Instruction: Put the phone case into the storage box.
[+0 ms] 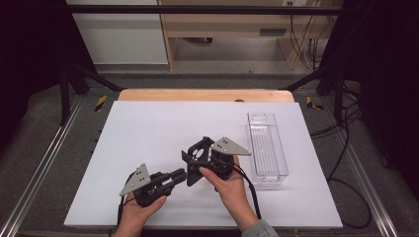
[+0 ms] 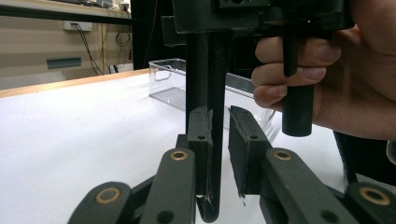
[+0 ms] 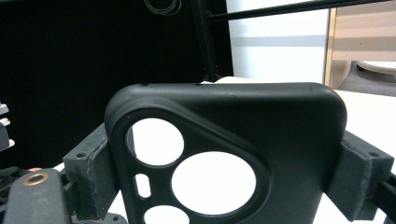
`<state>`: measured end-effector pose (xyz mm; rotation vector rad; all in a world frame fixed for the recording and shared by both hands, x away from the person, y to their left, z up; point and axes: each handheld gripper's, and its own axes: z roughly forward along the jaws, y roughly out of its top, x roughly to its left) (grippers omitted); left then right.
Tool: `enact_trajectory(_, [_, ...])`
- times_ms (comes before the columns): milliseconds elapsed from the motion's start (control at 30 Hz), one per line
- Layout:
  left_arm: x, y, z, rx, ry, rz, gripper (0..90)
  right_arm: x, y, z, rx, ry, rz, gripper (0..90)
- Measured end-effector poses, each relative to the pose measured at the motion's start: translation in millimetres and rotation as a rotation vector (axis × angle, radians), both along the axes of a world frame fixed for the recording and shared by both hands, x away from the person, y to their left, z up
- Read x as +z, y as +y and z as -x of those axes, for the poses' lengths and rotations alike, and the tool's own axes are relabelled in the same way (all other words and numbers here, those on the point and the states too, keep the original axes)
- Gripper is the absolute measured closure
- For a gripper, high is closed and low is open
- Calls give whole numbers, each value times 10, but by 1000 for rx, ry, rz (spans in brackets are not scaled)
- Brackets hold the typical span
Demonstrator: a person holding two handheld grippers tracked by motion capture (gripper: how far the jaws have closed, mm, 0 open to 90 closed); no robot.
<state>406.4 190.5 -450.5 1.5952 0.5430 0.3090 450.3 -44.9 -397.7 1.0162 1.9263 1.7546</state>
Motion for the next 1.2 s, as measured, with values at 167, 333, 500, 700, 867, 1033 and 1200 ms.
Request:
enact_trajectory(167, [1, 3, 0, 3, -3, -1, 798, 2, -13, -5, -3, 0, 2, 131])
enact_trajectory(333, [4, 7, 3, 8, -9, -3, 810, 10, -39, -14, -11, -1, -3, 131])
enact_trajectory(500, [4, 13, 3, 15, -16, -15, 813, 13, -59, -23, -16, -3, -2, 131])
enact_trajectory(700, [4, 47, -8, 50, -30, -38, 777, 23, -86, -30, -23, -5, -3, 131])
enact_trajectory(867, [9, 113, -34, 99, -49, -58, 705, 26, -110, -39, -30, -6, -2, 132])
enact_trajectory(1033, [12, 232, -83, 176, -56, -76, 584, 21, -120, -39, -37, -7, 2, 131])
enact_trajectory(1200, [5, 345, -134, 245, -57, -103, 461, 15, -131, -38, -46, -6, 12, 131])
